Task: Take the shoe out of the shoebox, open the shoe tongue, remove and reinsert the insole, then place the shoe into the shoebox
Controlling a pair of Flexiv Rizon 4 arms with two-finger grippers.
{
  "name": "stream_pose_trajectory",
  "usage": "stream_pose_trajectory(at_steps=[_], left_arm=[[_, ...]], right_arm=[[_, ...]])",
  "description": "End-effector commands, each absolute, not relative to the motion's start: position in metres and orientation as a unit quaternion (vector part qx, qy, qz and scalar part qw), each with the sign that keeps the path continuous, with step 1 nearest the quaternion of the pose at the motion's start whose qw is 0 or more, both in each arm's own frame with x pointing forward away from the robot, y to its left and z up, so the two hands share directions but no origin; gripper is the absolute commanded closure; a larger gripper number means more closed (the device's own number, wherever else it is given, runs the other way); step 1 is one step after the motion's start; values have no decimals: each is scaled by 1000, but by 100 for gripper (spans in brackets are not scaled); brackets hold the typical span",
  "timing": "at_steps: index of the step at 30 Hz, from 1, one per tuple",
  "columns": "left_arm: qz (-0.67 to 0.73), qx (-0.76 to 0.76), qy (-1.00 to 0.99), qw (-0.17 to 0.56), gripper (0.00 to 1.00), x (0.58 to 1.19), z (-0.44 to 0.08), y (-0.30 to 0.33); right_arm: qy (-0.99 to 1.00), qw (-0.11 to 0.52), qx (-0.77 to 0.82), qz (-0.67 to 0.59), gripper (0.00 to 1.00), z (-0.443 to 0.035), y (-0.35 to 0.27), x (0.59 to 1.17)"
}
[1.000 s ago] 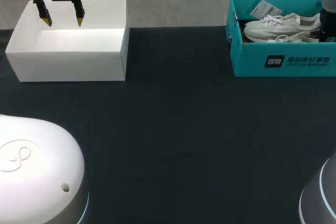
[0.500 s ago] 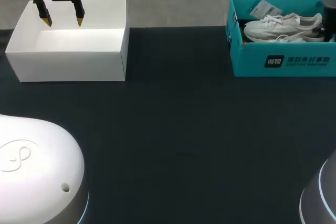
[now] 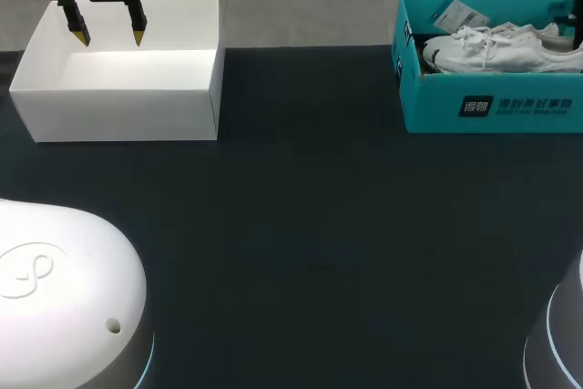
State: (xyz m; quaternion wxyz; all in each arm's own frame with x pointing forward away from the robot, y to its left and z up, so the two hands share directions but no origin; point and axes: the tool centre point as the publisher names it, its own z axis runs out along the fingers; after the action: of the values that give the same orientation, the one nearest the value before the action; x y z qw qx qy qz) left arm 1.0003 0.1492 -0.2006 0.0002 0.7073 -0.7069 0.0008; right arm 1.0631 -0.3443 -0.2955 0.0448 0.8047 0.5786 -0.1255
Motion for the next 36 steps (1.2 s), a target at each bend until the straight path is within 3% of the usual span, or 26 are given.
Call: stream_pose_trajectory(at_steps=[1,20,36], left_arm=[[1,707,-707,0,0,1000,-200,149],[1,707,-707,0,0,1000,-200,149],[1,707,-707,0,0,1000,-200,149]], right_arm=[[578,57,805,-121,100,-263,-339,1057],[582,106,799,-108,100,-180,-318,1054],[580,114,801,-96,100,-172,-315,1053]])
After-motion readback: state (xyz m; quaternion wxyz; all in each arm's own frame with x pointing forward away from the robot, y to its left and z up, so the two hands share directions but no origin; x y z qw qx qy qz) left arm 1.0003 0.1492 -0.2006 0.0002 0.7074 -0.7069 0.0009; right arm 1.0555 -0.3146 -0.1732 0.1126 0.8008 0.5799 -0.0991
